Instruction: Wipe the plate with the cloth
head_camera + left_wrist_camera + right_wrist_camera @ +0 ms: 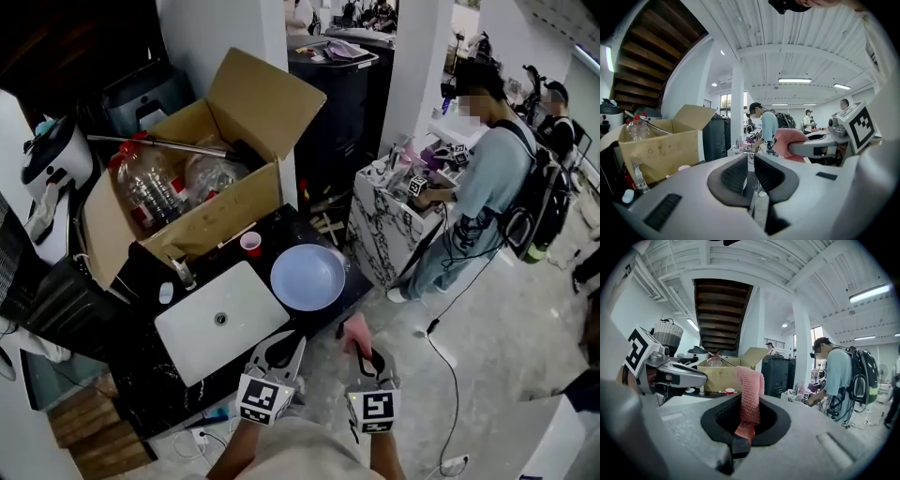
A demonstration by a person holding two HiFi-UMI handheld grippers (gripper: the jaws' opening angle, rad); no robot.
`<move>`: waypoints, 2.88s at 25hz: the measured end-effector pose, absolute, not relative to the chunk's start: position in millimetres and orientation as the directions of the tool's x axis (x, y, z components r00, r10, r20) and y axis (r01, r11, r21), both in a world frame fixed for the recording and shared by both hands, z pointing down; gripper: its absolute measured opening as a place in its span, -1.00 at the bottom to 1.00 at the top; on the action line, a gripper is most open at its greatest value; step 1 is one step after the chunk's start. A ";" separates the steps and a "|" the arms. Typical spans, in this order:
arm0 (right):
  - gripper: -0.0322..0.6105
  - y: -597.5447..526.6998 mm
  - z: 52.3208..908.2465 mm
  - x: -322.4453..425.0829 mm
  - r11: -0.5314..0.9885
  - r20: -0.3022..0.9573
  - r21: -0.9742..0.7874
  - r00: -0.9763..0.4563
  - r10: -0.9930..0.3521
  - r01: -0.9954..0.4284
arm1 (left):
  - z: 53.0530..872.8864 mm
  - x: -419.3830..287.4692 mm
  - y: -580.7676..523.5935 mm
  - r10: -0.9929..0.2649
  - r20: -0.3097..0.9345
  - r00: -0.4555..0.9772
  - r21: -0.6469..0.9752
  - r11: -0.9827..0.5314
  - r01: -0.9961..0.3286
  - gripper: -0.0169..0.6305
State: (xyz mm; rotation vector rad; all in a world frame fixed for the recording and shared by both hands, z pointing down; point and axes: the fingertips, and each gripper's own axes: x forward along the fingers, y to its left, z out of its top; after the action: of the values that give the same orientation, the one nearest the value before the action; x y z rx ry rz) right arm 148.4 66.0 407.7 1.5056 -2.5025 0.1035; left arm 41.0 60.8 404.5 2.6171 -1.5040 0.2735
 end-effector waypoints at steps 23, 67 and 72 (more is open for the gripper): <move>-0.81 -60.9 445.5 95.9 0.441 0.380 0.068 -0.385 -0.841 -0.895 | 462.9 -11.1 -77.4 -0.771 0.325 0.548 0.113 -0.543 -0.832 -0.81; -0.81 -185.2 549.1 -12.5 0.622 0.522 -0.024 -0.540 -0.660 -0.782 | 614.9 -90.5 -160.9 -0.700 0.599 0.388 0.188 -0.348 -0.918 -0.72; -0.81 -195.3 561.9 -21.7 0.624 0.527 -0.041 -0.547 -0.650 -0.781 | 624.1 -90.3 -164.1 -0.687 0.620 0.379 0.183 -0.343 -0.921 -0.72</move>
State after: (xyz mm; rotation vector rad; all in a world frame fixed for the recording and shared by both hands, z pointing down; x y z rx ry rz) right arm -21.7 -195.3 561.9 1.1277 -2.3793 0.3740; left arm -90.3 -164.1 624.1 2.1339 -1.3808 0.6065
